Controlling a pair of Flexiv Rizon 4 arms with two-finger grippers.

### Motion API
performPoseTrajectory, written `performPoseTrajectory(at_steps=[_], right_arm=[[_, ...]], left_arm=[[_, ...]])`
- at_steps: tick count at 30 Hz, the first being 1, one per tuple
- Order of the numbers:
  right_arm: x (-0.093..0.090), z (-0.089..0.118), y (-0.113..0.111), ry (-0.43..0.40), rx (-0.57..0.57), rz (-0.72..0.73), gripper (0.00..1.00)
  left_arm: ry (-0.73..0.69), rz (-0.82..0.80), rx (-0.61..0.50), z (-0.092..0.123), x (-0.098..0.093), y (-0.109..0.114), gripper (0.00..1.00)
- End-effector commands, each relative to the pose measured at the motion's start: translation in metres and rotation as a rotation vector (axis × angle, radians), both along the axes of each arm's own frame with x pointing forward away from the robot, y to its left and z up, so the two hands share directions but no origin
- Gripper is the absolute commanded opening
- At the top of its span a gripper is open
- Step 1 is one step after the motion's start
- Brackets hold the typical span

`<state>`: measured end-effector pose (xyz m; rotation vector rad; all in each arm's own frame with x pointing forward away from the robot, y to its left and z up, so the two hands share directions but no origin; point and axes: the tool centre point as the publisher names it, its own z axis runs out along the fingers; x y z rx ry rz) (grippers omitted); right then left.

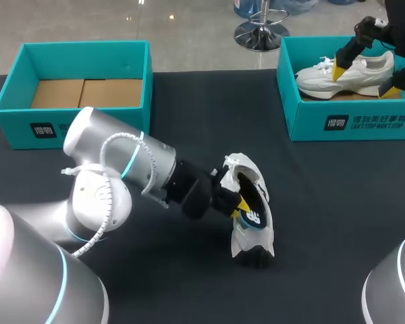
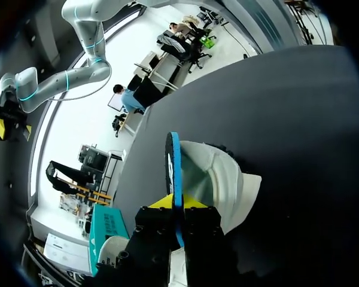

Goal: Take the shoe out of the shoebox, open the shoe tongue, remove and reinsert the insole, then place the shoe into the shoebox

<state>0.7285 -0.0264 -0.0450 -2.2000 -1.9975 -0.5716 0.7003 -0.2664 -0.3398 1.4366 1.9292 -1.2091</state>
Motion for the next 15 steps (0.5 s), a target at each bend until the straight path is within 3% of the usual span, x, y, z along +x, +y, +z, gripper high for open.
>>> performPoseTrajectory(at_steps=[1,9,10,11,13,14,15], right_arm=[[0.0025,0.0005,0.0010,0.005,-0.002,0.000,1.00],[0.0025,0.0005,0.0010,0.005,-0.002,0.000,1.00],[0.0025,0.0005,0.0010,0.005,-0.002,0.000,1.00],[0.0025,0.0005,0.0010,0.005,-0.002,0.000,1.00],[0.0025,0.0005,0.0010,0.005,-0.002,0.000,1.00],[0.0025,0.0005,0.0010,0.005,-0.002,0.000,1.00],[0.0025,0.0005,0.0010,0.005,-0.002,0.000,1.00]], left_arm=[[-0.011,0.016,0.022,-0.0101,0.0124,-0.0049,0.00],[-0.009,0.046,0.033,-0.0187,0.0199,-0.0060,0.00],[-0.007,0.047,0.031,-0.0179,0.0190,-0.0065,0.04],[-0.006,0.046,0.029,-0.0172,0.0178,-0.0067,0.24],[-0.006,0.044,0.027,-0.0152,0.0153,-0.0062,0.49],[-0.006,0.043,0.025,-0.0137,0.0141,-0.0056,0.82],[-0.006,0.041,0.024,-0.0126,0.0133,-0.0049,0.98]])
